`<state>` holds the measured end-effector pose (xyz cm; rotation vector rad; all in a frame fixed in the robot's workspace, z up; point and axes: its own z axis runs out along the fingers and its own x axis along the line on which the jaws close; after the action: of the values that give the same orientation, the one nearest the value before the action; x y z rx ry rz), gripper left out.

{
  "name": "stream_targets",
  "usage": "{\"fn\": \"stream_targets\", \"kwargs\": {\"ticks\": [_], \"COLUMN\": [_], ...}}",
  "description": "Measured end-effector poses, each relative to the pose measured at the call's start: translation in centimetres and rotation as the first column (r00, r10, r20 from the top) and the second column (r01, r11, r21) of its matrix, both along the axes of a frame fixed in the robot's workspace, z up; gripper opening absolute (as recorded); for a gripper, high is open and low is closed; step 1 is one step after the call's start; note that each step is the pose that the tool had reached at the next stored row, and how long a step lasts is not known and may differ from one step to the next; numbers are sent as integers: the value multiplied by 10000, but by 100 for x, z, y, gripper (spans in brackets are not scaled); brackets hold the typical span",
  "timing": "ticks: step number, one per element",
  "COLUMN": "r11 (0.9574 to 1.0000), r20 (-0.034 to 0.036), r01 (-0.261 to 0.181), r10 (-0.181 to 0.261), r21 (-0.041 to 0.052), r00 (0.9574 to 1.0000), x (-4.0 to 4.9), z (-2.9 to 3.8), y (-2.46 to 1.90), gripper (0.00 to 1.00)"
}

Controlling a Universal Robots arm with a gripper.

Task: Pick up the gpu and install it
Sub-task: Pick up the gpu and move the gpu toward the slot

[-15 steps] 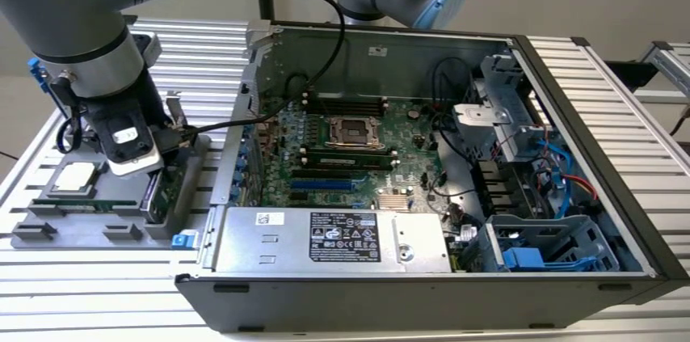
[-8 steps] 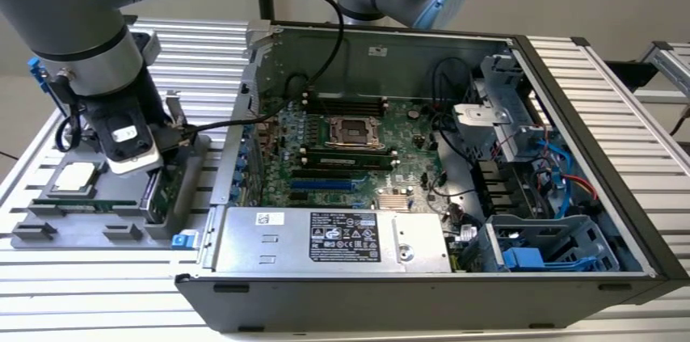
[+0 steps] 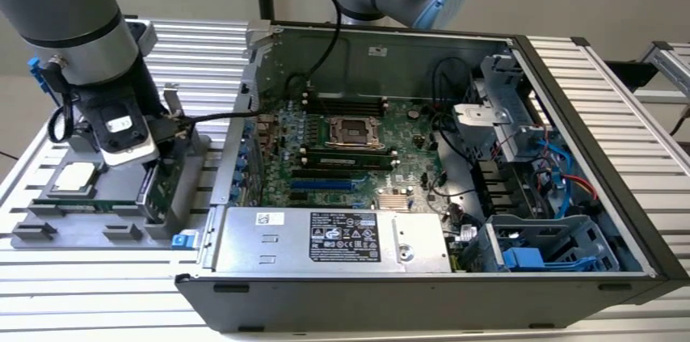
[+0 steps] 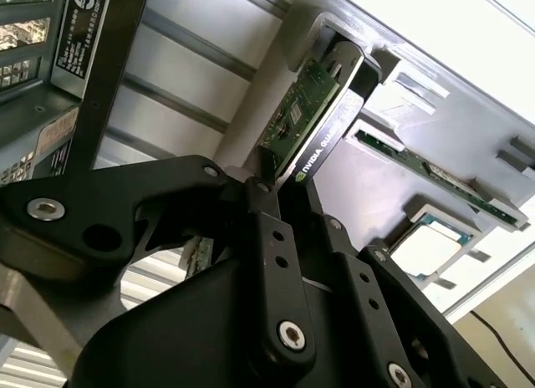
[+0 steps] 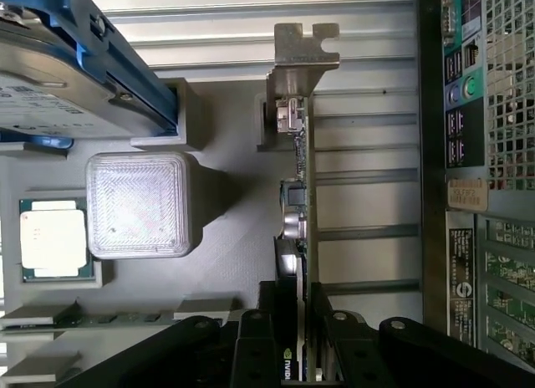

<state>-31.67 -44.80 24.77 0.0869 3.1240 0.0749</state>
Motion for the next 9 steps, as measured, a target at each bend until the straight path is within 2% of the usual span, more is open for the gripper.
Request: {"fn": "stream_targets", "kwargs": {"ticks": [9], "r11": [10000], "r20": [2], "r01": [-16], "r10": [16], "r21": [0], "r00": [10000], "x": [0], "z": [154], "y": [0], "gripper": [0]}}
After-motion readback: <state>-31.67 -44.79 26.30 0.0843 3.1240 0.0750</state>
